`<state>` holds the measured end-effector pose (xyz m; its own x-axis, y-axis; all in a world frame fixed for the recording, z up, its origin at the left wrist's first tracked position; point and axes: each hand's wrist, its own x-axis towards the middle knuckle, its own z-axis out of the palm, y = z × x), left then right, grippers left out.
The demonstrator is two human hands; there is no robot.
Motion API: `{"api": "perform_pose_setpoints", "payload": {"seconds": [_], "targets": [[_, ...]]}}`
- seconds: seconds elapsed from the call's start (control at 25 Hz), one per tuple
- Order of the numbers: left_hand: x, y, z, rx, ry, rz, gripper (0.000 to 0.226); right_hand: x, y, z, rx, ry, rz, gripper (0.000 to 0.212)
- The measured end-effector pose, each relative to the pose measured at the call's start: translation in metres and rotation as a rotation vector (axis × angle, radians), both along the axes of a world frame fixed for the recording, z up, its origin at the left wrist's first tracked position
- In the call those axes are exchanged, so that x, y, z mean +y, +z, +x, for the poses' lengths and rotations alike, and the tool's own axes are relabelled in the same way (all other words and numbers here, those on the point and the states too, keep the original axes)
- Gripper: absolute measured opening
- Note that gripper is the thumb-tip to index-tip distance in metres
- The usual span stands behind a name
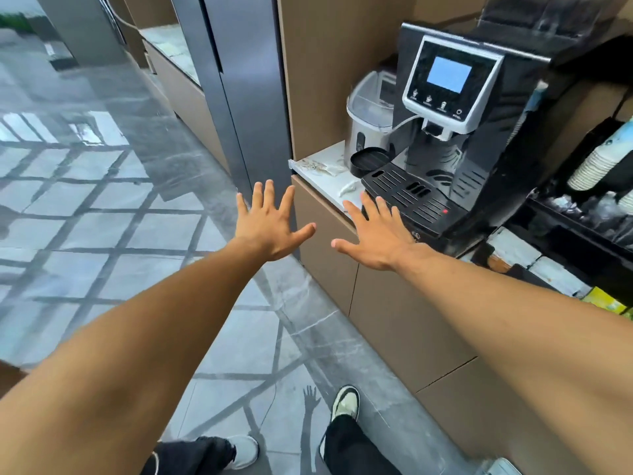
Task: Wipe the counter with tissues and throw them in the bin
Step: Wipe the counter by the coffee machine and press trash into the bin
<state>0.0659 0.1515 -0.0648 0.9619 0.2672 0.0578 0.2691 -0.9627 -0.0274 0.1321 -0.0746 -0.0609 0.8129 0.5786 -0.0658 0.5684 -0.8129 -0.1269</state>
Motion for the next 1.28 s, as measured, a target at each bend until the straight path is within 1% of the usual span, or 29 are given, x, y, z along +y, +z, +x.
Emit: {"api": "perform_pose_setpoints", "payload": {"seconds": [0.16, 0.32, 0.56, 0.68, 0.92, 1.08, 1.16, 1.28], "targets": [[0.029, -0.019, 0.057, 0.044, 0.022, 0.01, 0.105, 0.049, -0.021, 0.05, 0.055, 0.033, 0.046, 0.088], [0.055, -0.035, 0.11, 0.111, 0.02, 0.021, 0.103, 0.088, -0.044, 0.096, 0.147, 0.042, 0.045, 0.085], [0.081, -0.058, 0.184, 0.194, 0.002, -0.022, 0.098, 0.118, -0.067, 0.16, 0.273, -0.05, 0.031, 0.082], [0.092, -0.075, 0.221, 0.231, -0.045, -0.046, 0.097, 0.131, -0.085, 0.187, 0.327, -0.132, 0.037, 0.081], [0.117, -0.115, 0.311, 0.295, -0.253, -0.118, 0.086, 0.161, -0.128, 0.237, 0.39, -0.347, 0.025, 0.073], [0.125, -0.138, 0.365, 0.316, -0.479, -0.173, 0.066, 0.179, -0.147, 0.268, 0.396, -0.519, 0.064, 0.062], [0.127, -0.145, 0.39, 0.337, -0.58, -0.195, 0.058, 0.185, -0.153, 0.281, 0.368, -0.611, 0.067, 0.066], [0.124, -0.149, 0.424, 0.346, -0.716, -0.197, 0.056, 0.19, -0.158, 0.299, 0.328, -0.694, 0.045, 0.074]]}}
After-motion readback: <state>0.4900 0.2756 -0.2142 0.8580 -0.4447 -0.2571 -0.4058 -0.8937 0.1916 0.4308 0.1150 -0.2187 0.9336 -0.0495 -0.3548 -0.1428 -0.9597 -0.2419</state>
